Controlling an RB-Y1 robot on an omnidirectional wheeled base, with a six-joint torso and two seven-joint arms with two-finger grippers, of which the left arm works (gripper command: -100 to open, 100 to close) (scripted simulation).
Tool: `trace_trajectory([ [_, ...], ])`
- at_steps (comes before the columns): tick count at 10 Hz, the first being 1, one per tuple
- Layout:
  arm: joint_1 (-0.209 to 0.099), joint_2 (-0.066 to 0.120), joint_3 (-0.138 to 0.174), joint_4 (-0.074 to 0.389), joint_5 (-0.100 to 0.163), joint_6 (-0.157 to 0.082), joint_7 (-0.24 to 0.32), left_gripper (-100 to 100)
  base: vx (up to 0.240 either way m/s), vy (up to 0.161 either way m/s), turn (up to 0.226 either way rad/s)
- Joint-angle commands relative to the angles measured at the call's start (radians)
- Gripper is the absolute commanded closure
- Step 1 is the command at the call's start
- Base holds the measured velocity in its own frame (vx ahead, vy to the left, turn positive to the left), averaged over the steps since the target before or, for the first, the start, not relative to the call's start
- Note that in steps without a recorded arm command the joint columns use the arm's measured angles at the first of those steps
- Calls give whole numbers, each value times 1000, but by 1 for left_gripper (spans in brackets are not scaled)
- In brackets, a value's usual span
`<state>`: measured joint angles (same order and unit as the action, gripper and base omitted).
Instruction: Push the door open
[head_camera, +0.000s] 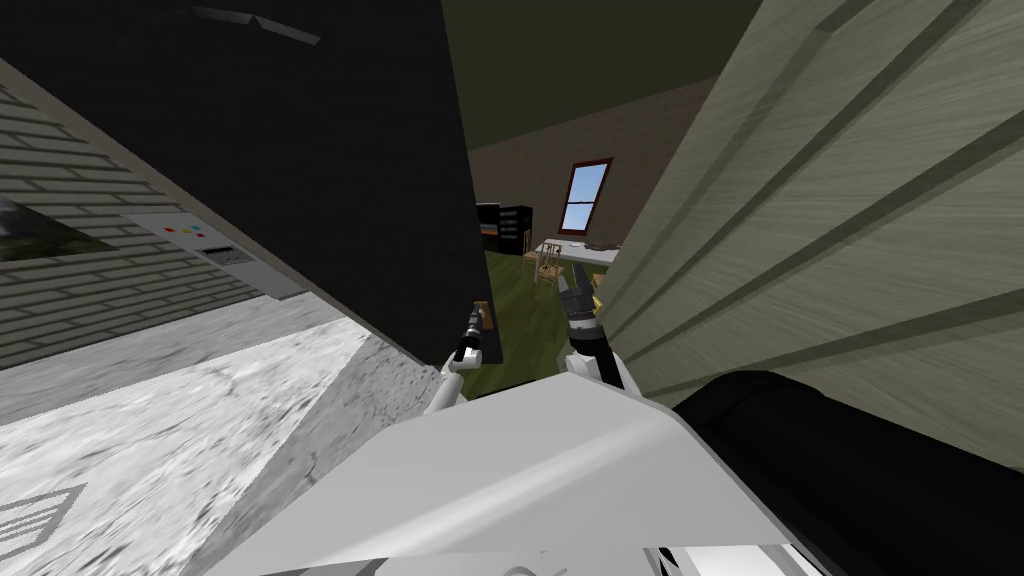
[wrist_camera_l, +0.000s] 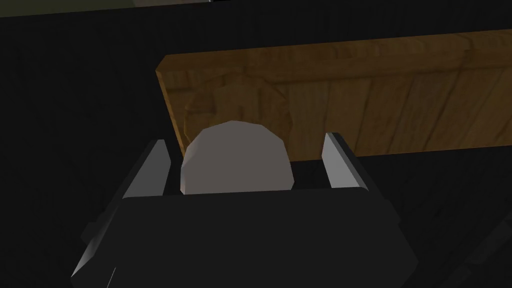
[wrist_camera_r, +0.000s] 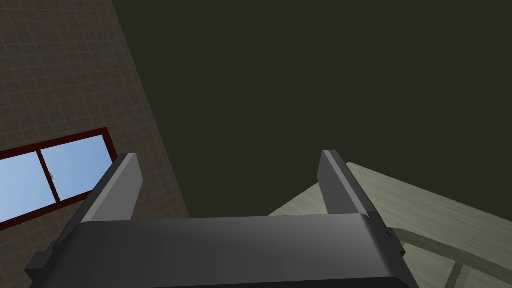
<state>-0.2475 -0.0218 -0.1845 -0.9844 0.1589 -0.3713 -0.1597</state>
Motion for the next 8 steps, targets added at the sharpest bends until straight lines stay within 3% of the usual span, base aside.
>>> trace_trajectory([
  [1,0,2,0,0,0,0,2,100,-5,0,6],
  [6,0,2,0,0,0,0,2,100,-15,2,0],
  [7,6,25,-12,-4,9,3,-5,100,98,5,180],
  [8,8,35,-19,-7,14,4,-8,100,191,2,158],
])
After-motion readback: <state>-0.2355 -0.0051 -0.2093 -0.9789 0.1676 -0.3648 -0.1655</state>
